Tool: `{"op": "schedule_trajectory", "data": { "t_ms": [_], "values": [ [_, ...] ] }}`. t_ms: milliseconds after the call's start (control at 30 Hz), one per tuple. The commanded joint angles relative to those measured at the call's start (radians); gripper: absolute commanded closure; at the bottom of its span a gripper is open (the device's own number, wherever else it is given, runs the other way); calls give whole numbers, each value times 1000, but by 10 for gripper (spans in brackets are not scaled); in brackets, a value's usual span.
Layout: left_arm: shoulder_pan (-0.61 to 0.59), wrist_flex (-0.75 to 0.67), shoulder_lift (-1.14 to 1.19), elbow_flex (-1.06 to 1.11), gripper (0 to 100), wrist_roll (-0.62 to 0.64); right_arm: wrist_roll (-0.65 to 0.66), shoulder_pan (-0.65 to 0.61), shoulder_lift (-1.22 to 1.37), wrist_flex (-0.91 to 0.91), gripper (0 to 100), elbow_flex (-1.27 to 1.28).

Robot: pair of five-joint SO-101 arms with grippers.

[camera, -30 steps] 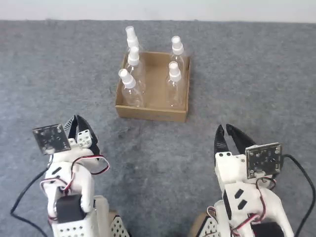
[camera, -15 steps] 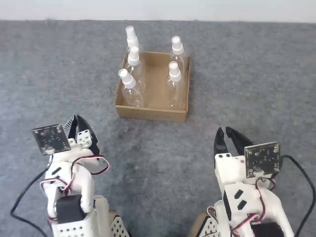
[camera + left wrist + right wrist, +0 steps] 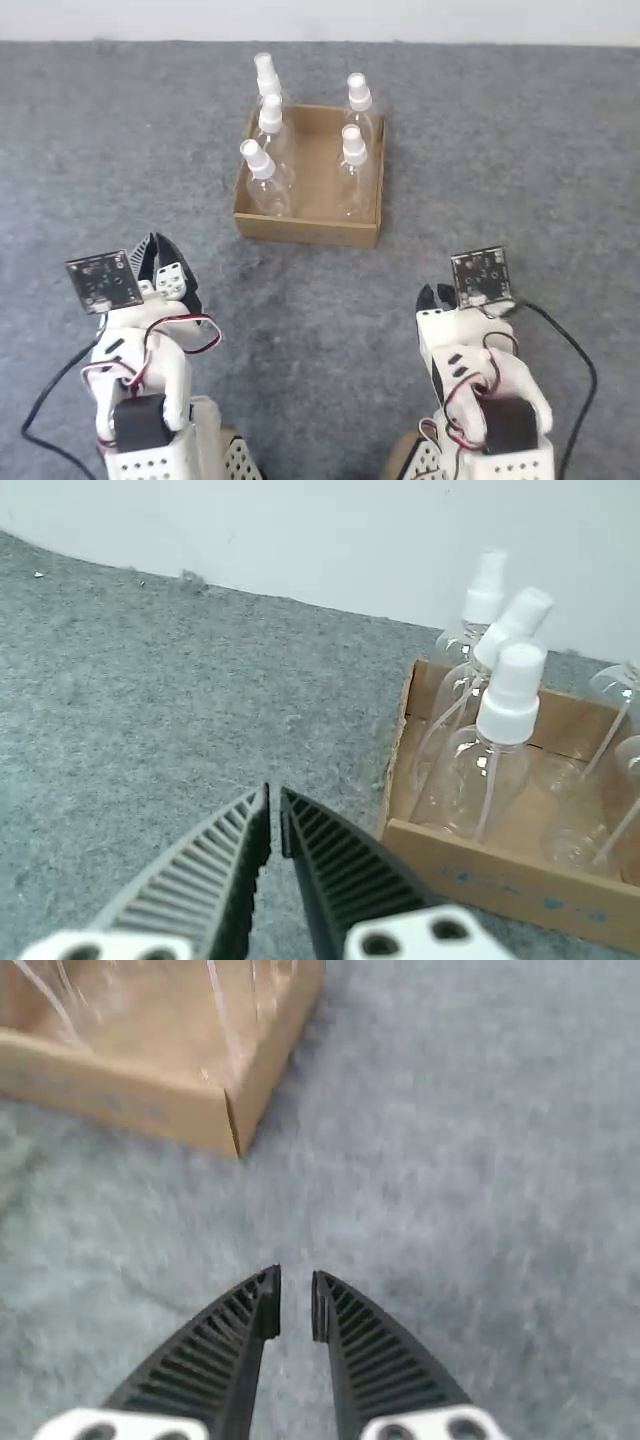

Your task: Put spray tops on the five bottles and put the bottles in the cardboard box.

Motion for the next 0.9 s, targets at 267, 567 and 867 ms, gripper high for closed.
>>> {"op": "schedule_trajectory", "data": {
  "t_ms": [267,567,867],
  "values": [
    [2,-15,-18,-8,987,-11,-2,16,-8,-25,985,158],
    [5,-21,-18,2,987,-12,0,13,-8,-25,985,236],
    [8,-21,-18,1,948,-9,2,16,-7,-15,988,255]
  ]
}}
